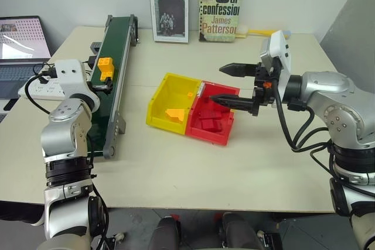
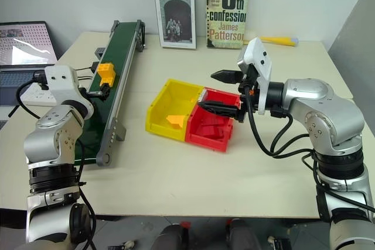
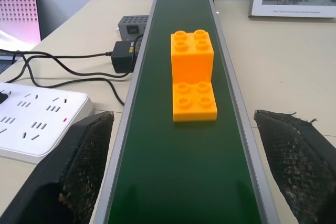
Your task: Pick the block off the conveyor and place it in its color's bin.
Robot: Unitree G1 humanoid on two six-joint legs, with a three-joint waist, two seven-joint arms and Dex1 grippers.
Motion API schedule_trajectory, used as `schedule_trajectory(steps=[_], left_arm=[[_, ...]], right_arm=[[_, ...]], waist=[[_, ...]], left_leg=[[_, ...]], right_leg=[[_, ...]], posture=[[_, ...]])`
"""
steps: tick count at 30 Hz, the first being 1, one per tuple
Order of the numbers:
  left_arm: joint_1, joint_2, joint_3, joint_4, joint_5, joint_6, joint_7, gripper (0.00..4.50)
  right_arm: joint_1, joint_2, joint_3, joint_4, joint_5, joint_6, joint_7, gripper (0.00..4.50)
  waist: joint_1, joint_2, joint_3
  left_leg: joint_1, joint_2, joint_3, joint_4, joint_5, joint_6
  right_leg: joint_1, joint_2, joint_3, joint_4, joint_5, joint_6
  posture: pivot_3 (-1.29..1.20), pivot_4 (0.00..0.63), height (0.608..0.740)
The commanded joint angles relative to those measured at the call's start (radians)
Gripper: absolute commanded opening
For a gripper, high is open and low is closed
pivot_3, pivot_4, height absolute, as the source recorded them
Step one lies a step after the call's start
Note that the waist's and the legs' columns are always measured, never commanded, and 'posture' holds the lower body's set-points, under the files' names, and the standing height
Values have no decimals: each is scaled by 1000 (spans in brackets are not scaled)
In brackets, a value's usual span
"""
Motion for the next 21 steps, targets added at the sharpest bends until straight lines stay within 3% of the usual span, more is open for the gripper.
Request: schedule_trajectory(steps=[1,6,21], left_arm=[[-22,14,2,-1,8,-19,0,4461],[-24,-4,25,4,-26,16,1,4461],[0,-9,36,-56,-67,111,15,1675]], right_arm=[[-8,-11,-18,-31,13,-10,-7,4500],[-9,-14,-19,-30,15,-9,-8,4500],[-13,-16,-20,-22,14,-10,-9,4500]], waist=[[0,0,0],[0,0,0],[0,0,0]], left_leg=[[0,0,0,0,0,0],[0,0,0,0,0,0],[0,0,0,0,0,0]], right_leg=[[0,0,0,0,0,0],[0,0,0,0,0,0],[0,0,0,0,0,0]], posture=[[0,150,740],[0,150,740],[0,150,740]])
